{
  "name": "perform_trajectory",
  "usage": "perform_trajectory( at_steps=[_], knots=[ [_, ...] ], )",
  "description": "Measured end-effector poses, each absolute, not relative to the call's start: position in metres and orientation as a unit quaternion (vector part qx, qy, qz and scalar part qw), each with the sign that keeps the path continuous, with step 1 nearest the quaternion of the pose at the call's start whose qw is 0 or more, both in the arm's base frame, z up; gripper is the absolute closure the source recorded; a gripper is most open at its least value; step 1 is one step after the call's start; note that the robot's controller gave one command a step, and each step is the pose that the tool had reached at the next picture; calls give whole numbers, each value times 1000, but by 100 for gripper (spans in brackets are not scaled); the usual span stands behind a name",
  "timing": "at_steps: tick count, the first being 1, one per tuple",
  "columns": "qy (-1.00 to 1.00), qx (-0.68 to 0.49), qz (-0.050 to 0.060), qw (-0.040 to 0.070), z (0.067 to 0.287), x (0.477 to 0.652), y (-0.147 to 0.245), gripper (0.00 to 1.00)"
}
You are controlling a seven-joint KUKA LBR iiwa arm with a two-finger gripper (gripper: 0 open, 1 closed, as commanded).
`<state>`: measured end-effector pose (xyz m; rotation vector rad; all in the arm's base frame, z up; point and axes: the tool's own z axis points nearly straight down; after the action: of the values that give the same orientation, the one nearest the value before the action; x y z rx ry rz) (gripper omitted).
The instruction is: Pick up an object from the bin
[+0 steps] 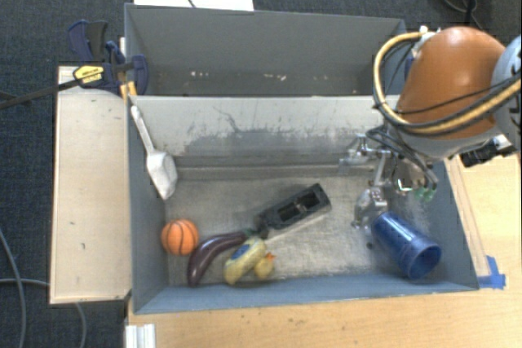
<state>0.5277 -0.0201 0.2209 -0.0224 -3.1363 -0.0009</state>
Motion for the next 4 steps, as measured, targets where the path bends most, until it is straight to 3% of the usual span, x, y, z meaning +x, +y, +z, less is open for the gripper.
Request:
perform_trajectory(
  at_steps=[1,2,3,4],
  knots=[
    [-1000,-7,0,-2,225,529,-20,0],
    [-1000,22,0,-5,182,545,2,0],
    [-1000,9,-1,2,162,573,7,0],
    [-999,34,1,-7,82,548,27,100]
  ],
)
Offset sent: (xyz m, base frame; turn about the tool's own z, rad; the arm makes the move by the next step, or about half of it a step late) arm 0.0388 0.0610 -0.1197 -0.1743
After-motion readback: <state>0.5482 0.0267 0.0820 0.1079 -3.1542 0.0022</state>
